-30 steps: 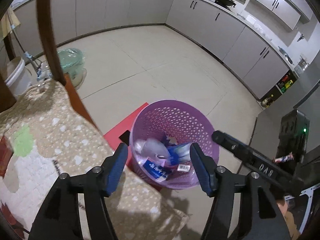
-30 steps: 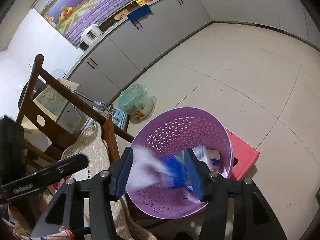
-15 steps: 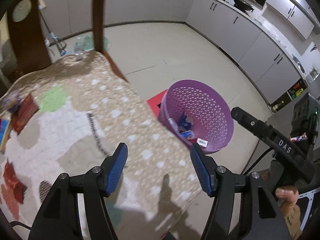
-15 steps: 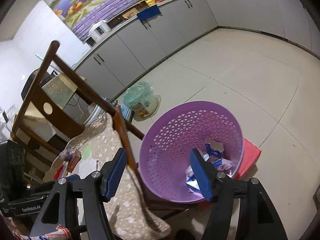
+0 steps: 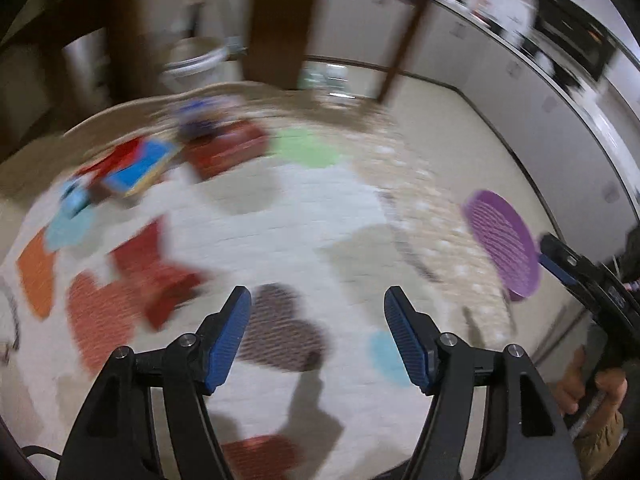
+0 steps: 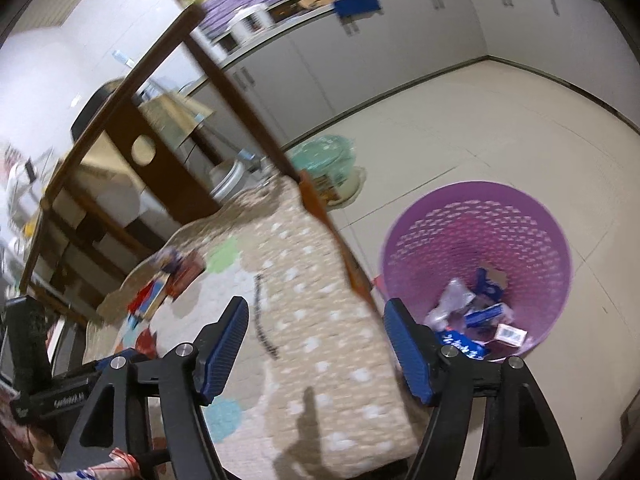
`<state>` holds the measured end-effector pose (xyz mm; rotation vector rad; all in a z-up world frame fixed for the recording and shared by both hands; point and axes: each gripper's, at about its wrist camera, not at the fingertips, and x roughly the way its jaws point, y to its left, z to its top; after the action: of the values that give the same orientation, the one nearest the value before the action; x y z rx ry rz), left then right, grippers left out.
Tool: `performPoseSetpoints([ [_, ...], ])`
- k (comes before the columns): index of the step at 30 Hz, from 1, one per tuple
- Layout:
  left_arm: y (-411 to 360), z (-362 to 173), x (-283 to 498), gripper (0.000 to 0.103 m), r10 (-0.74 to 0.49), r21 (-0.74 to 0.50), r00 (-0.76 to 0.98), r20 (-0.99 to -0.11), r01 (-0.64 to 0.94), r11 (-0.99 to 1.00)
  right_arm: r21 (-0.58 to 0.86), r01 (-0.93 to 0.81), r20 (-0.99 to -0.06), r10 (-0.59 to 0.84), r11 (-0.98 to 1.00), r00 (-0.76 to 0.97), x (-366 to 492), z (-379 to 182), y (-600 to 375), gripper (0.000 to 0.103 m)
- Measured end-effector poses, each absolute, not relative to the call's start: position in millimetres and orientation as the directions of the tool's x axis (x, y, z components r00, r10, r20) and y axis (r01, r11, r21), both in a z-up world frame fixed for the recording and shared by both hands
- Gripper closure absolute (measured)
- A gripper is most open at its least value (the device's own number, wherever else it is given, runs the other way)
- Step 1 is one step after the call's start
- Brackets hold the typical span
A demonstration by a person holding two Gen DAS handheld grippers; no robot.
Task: Collect trash
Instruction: 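Carry bag and tissue pack to the wastebasket and open both tools, then lower the left tool onto the red snack wrapper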
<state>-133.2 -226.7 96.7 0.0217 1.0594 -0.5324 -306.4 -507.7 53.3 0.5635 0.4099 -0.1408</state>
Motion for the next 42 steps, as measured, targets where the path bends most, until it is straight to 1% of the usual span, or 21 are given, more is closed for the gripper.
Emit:
performPoseSetpoints([
  [6,-137.4,77.4,-103.8,0.033,-0.295,-0.232,0.427,-0.855,0.195,0.953,0.442,0.178,-0.442,0.041,0.879,0.896,-279.5,57.5,-462.9,0.027],
  [9,-114.7,66.9,-89.1,0.032,-0.27,-0.243,0.424,-0.864,0.119,0.963,0.426,0.155,-0.453,0.062,0.891,0.89,-271.2,57.8,-447.4,0.027],
  [13,-114.8,52.6,-71.4,0.028,-0.278,-0.252,0.389,-0.878,0.118,0.96,0.402,0.125,-0.473,0.089,0.907,0.877,-258.7,58.4,-426.8,0.027],
  [15,-123.0,44.7,-63.0,0.028,-0.277,-0.249,0.372,-0.886,0.123,0.961,0.387,0.109,-0.483,0.1,0.916,0.87,-252.0,59.6,-416.3,0.027],
  [17,-130.1,40.9,-58.2,0.025,-0.302,-0.271,0.364,-0.881,0.136,0.953,0.372,0.092,-0.489,0.11,0.924,0.866,-246.2,62.5,-406.6,0.027],
  [21,-147.4,35.2,-54.5,0.025,-0.307,-0.266,0.351,-0.885,0.161,0.951,0.334,0.048,-0.503,0.135,0.941,0.854,-228.3,70.3,-385.6,0.026],
  [22,-151.9,32.9,-55.7,0.028,-0.306,-0.258,0.345,-0.887,0.179,0.949,0.324,0.036,-0.507,0.142,0.945,0.85,-222.1,72.9,-380.0,0.026],
  [23,-154.3,32.3,-58.2,0.042,-0.321,-0.266,0.345,-0.882,0.199,0.943,0.315,0.023,-0.51,0.149,0.949,0.847,-215.1,75.0,-374.3,0.026],
  [24,-155.2,32.0,-61.0,0.049,-0.337,-0.276,0.337,-0.879,0.217,0.936,0.307,0.009,-0.514,0.158,0.952,0.843,-207.7,76.8,-368.3,0.026],
  [26,-153.1,32.0,-63.9,0.06,-0.365,-0.304,0.327,-0.871,0.224,0.926,0.287,-0.019,-0.522,0.173,0.958,0.835,-190.7,81.9,-356.3,0.026],
  [31,-131.8,31.6,-74.7,0.061,-0.429,-0.378,0.306,-0.85,0.214,0.901,0.198,-0.07,-0.547,0.17,0.978,0.819,-144.2,99.7,-324.6,0.026],
  [36,-107.4,29.0,-80.5,0.061,-0.501,-0.45,0.284,-0.817,0.227,0.864,0.089,-0.133,-0.573,0.16,0.987,0.804,-77.4,131.7,-291.0,0.022],
  [42,-88.6,25.1,-80.0,0.061,-0.58,-0.527,0.263,-0.771,0.247,0.813,0.017,-0.164,-0.663,0.134,0.986,0.736,9.9,145.6,-263.0,0.021],
])
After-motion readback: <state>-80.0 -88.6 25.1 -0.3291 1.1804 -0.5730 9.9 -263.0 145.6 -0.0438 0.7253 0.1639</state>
